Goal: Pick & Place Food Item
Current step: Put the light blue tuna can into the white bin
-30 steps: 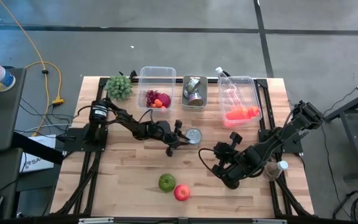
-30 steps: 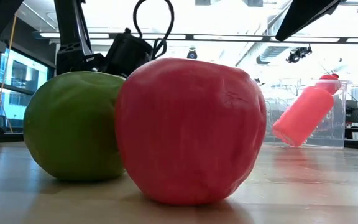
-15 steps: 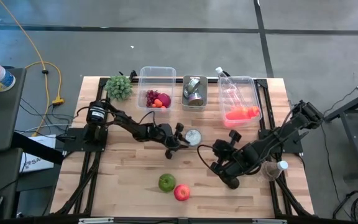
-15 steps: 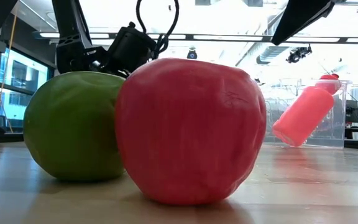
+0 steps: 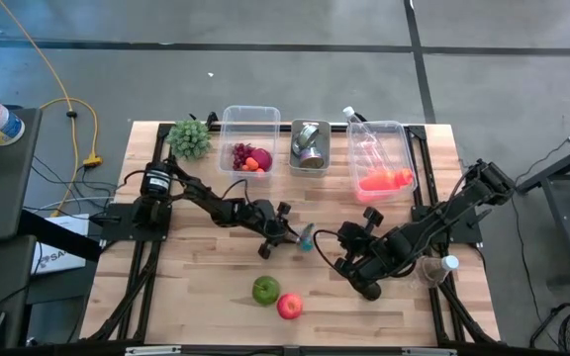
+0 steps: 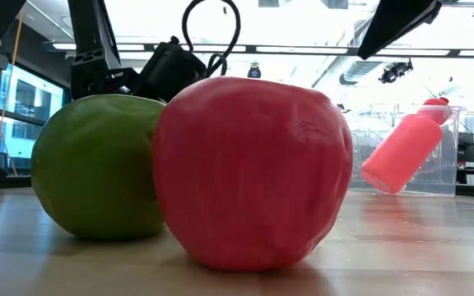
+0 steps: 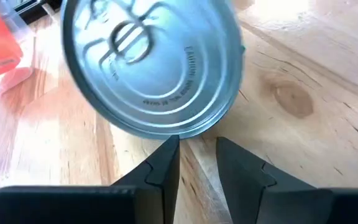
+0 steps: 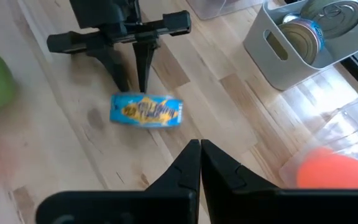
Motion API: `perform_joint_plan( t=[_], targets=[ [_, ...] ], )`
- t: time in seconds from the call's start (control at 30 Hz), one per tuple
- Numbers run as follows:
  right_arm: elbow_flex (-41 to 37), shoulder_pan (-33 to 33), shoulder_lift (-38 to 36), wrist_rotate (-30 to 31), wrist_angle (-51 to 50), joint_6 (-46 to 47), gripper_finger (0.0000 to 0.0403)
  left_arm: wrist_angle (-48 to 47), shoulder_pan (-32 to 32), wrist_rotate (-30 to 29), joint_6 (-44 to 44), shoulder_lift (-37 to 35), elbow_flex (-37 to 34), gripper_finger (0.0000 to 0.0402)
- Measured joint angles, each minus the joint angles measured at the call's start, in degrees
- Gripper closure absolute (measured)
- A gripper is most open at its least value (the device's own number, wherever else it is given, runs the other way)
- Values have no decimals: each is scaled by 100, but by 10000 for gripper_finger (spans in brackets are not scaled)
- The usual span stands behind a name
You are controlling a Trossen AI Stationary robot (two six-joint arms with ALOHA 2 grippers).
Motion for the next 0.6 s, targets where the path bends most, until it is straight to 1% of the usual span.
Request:
perform_joint_plan(
  t=[0.13, 0.2, 0.23, 0.3, 0.37, 0.43, 0.5, 0.53, 0.57, 0.6],
  targets=[
    [-11, 0, 0, -19, 158, 0, 401, 17, -12, -1, 4, 0, 0, 302],
    [-140, -17, 0, -68, 202, 0, 401, 19, -12, -1, -3, 0, 0, 302],
    [-266, -34, 0, -207, 267, 2, 401, 19, -12, -1, -5, 0, 0, 302],
    [-587, -113, 0, -848, 547, -23, 401, 21, -12, 1, -5, 0, 0, 302],
    [-1069, -235, 0, -1393, 1406, -250, 401, 23, -12, 0, -7, 0, 0, 302],
    [-1619, -385, 3, -1761, 2888, -764, 401, 26, -12, -1, -11, 0, 0, 302],
    [-2134, -590, 7, -2270, 4487, -1376, 401, 28, -12, 1, -14, 0, 0, 302],
    [-2331, -692, 7, -2401, 5049, -1549, 401, 34, -12, -1, -16, 0, 0, 302],
    [-2484, -801, 7, -2482, 5337, -1614, 401, 34, -12, -1, -15, 0, 0, 302],
    [-2581, -913, 6, -2556, 5389, -1636, 401, 34, -13, -1, -16, 0, 0, 302]
  ],
)
